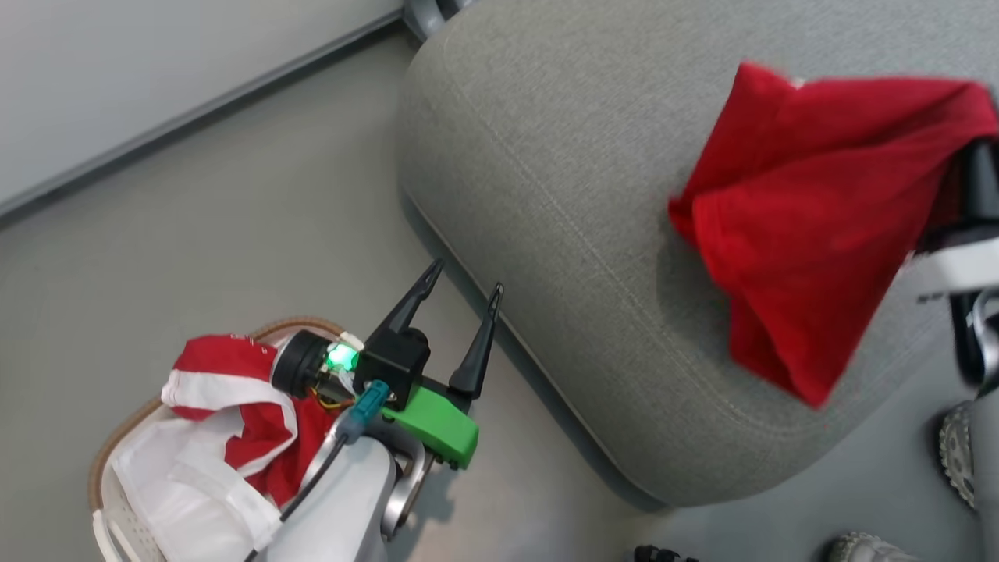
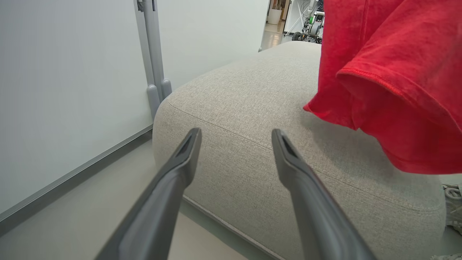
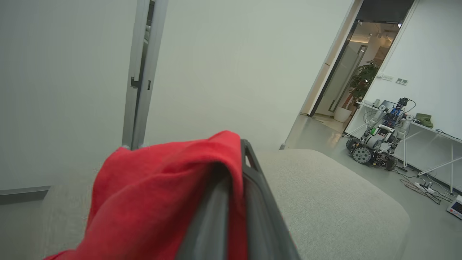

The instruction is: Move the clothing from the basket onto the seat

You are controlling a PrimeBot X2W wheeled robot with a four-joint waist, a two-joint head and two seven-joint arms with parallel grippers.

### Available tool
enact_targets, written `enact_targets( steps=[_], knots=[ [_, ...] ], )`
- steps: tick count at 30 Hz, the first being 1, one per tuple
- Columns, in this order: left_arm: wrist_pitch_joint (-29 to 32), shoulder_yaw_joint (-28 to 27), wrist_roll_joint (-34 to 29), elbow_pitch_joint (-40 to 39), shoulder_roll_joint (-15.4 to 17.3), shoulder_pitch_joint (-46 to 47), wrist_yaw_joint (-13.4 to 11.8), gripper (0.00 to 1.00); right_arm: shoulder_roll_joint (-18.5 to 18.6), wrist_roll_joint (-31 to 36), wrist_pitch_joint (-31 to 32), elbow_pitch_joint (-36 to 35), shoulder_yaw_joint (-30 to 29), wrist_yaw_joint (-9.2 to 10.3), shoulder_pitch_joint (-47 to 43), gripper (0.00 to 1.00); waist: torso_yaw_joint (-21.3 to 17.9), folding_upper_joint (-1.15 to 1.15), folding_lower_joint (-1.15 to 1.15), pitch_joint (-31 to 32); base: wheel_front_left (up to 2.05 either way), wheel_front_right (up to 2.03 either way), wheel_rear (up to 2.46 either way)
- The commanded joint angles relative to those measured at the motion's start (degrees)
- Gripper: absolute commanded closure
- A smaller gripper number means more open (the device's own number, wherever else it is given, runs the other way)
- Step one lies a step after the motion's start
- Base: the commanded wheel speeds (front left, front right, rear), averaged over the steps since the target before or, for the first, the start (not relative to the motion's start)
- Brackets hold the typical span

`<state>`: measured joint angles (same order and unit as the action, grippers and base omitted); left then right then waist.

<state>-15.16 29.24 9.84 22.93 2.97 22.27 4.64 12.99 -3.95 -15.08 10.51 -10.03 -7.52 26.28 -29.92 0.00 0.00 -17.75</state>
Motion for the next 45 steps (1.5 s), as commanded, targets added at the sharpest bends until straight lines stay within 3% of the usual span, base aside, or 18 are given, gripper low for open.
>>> enact_targets(
  steps=[1, 10, 17, 23, 30, 31, 32, 33, 34, 45],
  knots=[
    [0.0, -0.5, -0.7, -0.2, 1.0, 1.7, 0.4, 0.0, -0.1, 0.9, -0.1, 1.2, -0.5, 0.06, 2.9, 1.0, 3.6, 0.0, 0.0, -6.3, 0.0, 0.0, 0.0],
    [0.0, -0.3, -2.7, -2.4, 2.1, 7.5, 1.9, 0.0, 5.8, 5.8, -0.1, 11.0, -1.7, 0.07, 21.2, 1.0, 9.8, 0.0, 0.0, -17.3, 0.0, 0.0, 0.0],
    [0.0, 0.9, -3.3, -3.4, 2.3, 10.7, 2.5, 0.0, 9.2, 9.5, -0.1, 21.4, -4.5, 0.07, 31.2, 1.0, 13.9, 0.0, 0.0, -22.5, 0.0, 0.0, 0.0],
    [0.0, 0.8, -3.3, -3.3, 2.7, 10.6, 2.7, 0.0, 7.4, 13.4, -0.1, 27.9, -6.9, 0.07, 34.0, 1.0, 15.2, 0.0, 0.0, -23.7, 0.0, 0.0, 0.0],
    [0.0, 0.2, -2.2, -2.3, 2.2, 8.9, 2.8, 0.0, 4.7, 15.7, -0.1, 30.2, -13.3, 0.07, 26.0, 1.0, 15.5, 0.0, 0.0, -20.8, 0.0, 0.0, 0.0],
    [0.0, 0.0, -2.1, -2.1, 2.1, 8.6, 2.8, 0.0, 4.3, 15.8, -0.1, 30.5, -13.4, 0.07, 24.5, 0.81, 15.4, 0.0, 0.0, -20.2, 0.0, 0.0, 0.0],
    [0.0, -0.2, -1.8, -1.7, 2.0, 8.2, 2.8, 0.0, 3.6, 15.7, -0.1, 30.4, -13.8, 0.07, 22.6, 0.53, 15.1, 0.0, 0.0, -19.3, 0.0, 0.0, 0.0],
    [0.0, -0.3, -1.7, -1.5, 2.0, 7.9, 2.7, 0.0, 3.1, 15.5, -0.1, 30.2, -13.9, 0.07, 21.1, 0.1, 14.9, 0.0, 0.0, -18.6, 0.0, 0.0, 0.0],
    [0.0, -0.4, -1.6, -1.2, 1.8, 7.5, 2.7, 0.0, 2.4, 15.1, -0.1, 29.6, -14.2, 0.07, 19.3, 0.0, 14.6, 0.0, 0.0, -17.7, 0.0, 0.0, 0.0],
    [0.0, -3.4, -0.7, 0.8, 0.9, 2.1, 2.4, 0.0, -1.6, 12.6, -0.1, 24.9, -13.5, 0.07, 5.4, 0.0, 13.3, 0.0, 0.0, -7.6, 0.0, 0.0, 0.0]
  ],
)
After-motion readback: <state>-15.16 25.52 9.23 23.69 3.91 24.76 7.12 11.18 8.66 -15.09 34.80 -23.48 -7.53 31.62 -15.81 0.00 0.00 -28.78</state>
